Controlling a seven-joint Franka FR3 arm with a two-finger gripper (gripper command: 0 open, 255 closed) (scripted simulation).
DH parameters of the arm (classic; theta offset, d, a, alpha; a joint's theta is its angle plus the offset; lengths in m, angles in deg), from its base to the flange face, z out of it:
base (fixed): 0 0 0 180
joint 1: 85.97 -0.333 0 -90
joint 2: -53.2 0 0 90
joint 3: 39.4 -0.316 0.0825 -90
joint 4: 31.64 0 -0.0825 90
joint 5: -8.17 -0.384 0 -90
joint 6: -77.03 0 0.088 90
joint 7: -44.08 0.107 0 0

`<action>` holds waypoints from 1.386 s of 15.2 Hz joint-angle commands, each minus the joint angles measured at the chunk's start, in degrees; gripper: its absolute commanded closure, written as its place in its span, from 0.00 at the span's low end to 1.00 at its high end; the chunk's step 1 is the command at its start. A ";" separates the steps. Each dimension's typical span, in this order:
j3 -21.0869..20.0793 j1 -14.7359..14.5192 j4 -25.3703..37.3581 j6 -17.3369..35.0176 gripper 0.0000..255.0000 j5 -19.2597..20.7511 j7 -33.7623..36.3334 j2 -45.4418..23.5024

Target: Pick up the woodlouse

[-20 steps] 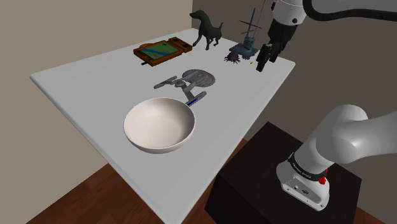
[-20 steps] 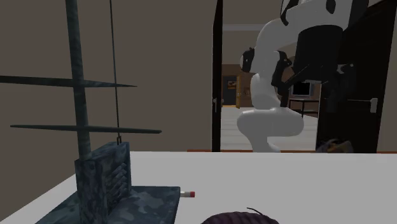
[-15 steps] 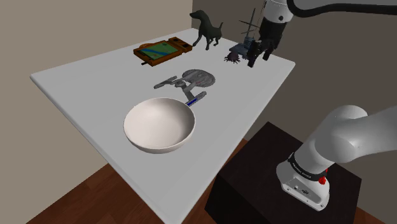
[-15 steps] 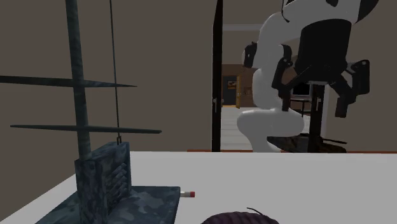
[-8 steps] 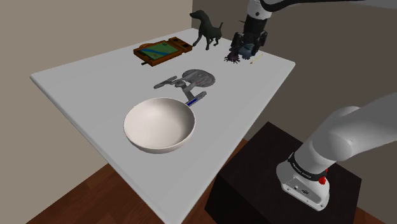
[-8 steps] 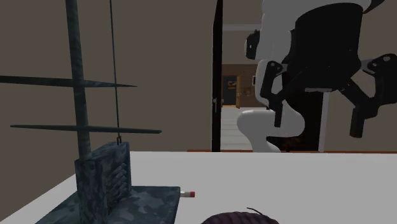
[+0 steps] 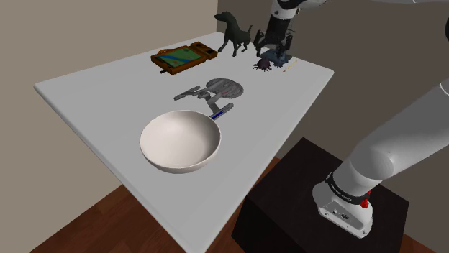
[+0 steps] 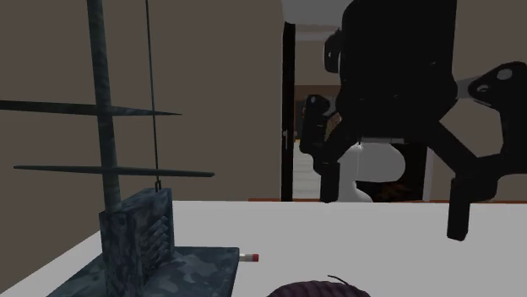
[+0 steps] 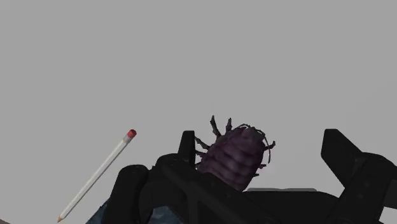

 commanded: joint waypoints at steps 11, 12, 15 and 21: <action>2.81 2.88 6.09 5.41 0.00 -2.68 6.23 -11.10; 2.81 2.88 5.47 6.16 0.00 -2.70 6.20 -11.22; 2.83 2.90 5.10 6.53 1.00 -2.71 6.16 -11.23; 2.85 2.92 5.16 6.48 1.00 -2.71 6.11 -11.24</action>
